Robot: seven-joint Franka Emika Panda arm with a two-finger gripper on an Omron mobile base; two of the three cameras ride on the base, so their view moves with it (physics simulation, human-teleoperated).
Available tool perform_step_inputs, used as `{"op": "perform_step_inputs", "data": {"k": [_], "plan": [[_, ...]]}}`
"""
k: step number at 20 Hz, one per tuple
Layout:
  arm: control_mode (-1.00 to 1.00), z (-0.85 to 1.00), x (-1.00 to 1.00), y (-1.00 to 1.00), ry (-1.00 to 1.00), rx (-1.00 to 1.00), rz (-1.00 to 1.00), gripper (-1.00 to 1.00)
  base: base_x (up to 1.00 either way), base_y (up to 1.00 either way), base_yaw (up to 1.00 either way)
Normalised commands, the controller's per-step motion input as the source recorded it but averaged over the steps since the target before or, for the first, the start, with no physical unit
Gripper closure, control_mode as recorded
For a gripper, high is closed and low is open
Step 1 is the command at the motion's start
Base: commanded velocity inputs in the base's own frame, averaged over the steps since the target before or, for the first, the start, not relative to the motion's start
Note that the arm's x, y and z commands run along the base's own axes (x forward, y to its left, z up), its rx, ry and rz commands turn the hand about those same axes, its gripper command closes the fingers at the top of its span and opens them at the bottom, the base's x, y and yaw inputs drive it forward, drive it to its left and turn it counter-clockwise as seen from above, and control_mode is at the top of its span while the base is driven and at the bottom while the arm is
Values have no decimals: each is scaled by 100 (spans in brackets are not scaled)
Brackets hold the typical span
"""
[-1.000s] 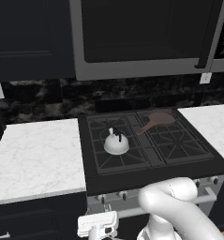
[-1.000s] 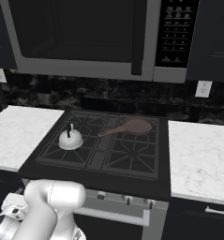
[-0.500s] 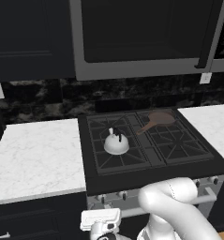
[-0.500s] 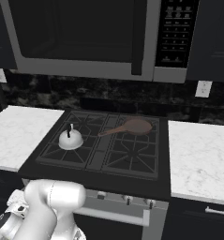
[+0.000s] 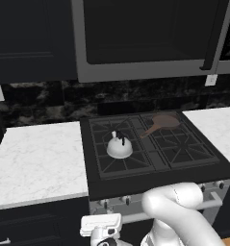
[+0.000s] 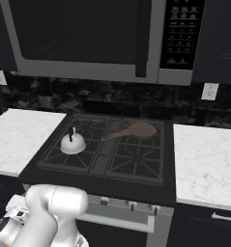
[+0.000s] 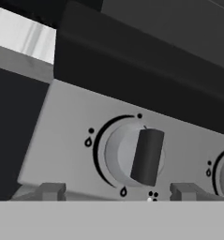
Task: Pick the kettle from the counter and place it on a stove burner. Then turn the burner on.
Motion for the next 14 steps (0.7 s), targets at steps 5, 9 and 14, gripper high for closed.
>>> {"op": "perform_step_inputs", "data": {"k": [5, 9, 14], "plan": [[-100, 32, -11, -9, -6, 4, 2, -100, 0, 0, 0], [-100, 19, 0, -1, 0, 2, 0, -100, 0, 0, 0], [-100, 49, 0, -29, 2, 17, 0, -100, 0, 0, 0]]}}
